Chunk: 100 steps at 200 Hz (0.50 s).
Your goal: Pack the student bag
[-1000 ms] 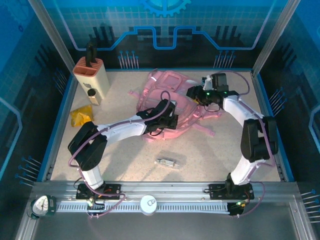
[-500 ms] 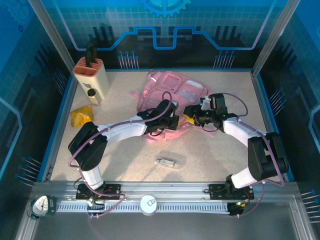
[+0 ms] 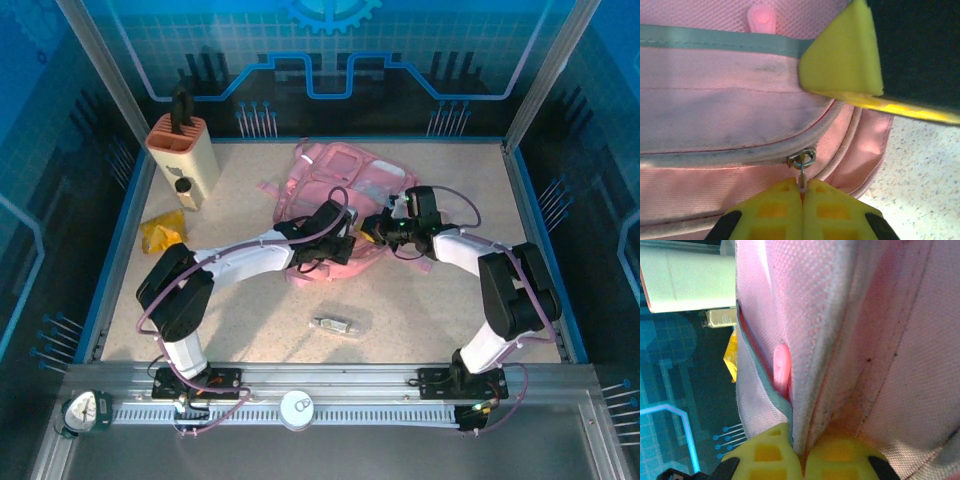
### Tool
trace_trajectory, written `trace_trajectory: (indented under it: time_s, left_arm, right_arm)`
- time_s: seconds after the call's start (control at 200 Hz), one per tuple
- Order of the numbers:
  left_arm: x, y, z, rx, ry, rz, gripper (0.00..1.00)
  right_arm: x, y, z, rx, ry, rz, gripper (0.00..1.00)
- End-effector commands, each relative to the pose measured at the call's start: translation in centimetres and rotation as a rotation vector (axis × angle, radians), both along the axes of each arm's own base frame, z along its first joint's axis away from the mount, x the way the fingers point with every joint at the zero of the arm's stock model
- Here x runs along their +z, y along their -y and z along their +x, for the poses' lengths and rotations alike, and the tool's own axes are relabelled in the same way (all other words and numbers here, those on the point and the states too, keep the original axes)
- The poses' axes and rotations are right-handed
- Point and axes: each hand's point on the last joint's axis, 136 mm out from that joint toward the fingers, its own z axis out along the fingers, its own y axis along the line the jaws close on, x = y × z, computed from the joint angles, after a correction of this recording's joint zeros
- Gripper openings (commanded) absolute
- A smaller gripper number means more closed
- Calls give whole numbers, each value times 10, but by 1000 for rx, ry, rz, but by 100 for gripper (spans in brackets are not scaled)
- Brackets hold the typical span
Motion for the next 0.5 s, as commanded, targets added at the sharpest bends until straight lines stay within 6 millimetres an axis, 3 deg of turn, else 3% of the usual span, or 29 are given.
trace_trajectory:
  time_s: [0.0,0.18,0.265,0.31,0.405,0.495]
  left_arm:
    - [20,-35,4,4,31,82,0]
    - [14,-106,26,141,4,172,0]
    - [13,-123,29,179,7,169,0]
    - [14,-123,28,182,4,153,0]
    - [13,-103,20,129,-29,84,0]
    - [16,-70,8,56,-27,43,0]
  right_arm:
    - [12,23,17,-23,83,-84,0]
    - [19,41,17,-17,95,-107,0]
    - [23,50,22,-30,113,-135,0]
    - [26,56,28,-40,124,-147,0]
    - [31,64,44,-51,133,-179,0]
    - [38,70,63,-66,163,-198,1]
